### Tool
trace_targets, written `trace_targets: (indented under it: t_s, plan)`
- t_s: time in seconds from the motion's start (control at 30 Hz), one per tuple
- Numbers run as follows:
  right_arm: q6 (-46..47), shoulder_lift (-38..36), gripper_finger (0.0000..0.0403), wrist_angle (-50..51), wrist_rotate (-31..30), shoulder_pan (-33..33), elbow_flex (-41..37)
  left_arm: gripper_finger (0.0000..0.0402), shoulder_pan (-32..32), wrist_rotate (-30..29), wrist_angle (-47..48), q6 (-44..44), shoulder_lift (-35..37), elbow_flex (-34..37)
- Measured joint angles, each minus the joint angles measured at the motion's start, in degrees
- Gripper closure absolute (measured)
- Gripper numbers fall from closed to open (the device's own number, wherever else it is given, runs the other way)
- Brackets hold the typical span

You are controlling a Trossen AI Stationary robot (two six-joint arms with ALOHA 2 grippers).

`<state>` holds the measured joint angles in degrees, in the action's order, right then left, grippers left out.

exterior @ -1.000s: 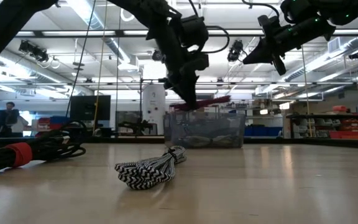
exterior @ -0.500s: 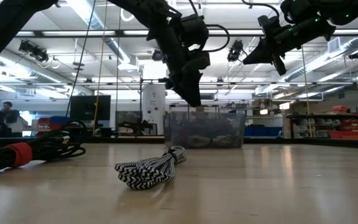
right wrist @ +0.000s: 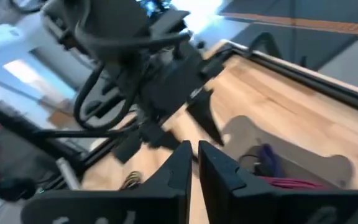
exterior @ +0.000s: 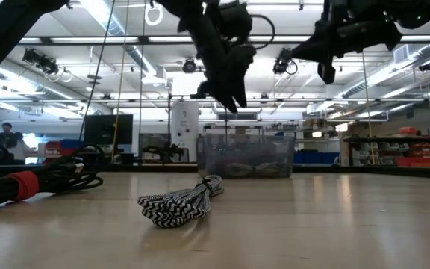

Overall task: Pick and place USB-C Cables
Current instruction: Adjust the black bin

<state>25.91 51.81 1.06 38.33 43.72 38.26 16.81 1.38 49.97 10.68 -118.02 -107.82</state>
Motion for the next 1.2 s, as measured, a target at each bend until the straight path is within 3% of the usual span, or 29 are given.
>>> trace_targets:
  t_s: [0.2, 0.37, 0.6, 0.77, 0.97, 1.2]
  plan:
    - [-2.5, -2.1, 0.0356, 1.9, 1.1, 1.3, 0.1, 0.0221, 1.5, -11.6, 14.8, 0.9, 0.0, -13.0]
    - [-7.8, -2.2, 0.0355, 13.5, 2.7, 0.0, 0.1, 0.0221, 2.3, -18.4, 24.9, 4.4, 0.0, -26.8]
    - [-17.2, 1.3, 0.0354, 27.9, -1.0, -5.4, 3.4, 0.0215, 1.3, -20.2, 18.8, 6.7, 10.2, -23.2]
    - [-28.3, 7.0, 0.0354, 39.7, -10.4, -10.1, 12.2, 0.0214, -0.7, -23.1, 17.5, 6.8, 14.3, -23.2]
    - [-38.7, 16.6, 0.0343, 52.4, -21.9, -14.5, 22.5, 0.0214, -3.7, -26.7, 17.7, 6.7, 16.7, -23.2]
    - [-43.5, 27.1, 0.0298, 56.4, -26.6, -17.3, 29.5, 0.0214, -5.4, -28.0, 19.5, 6.7, 17.6, -23.2]
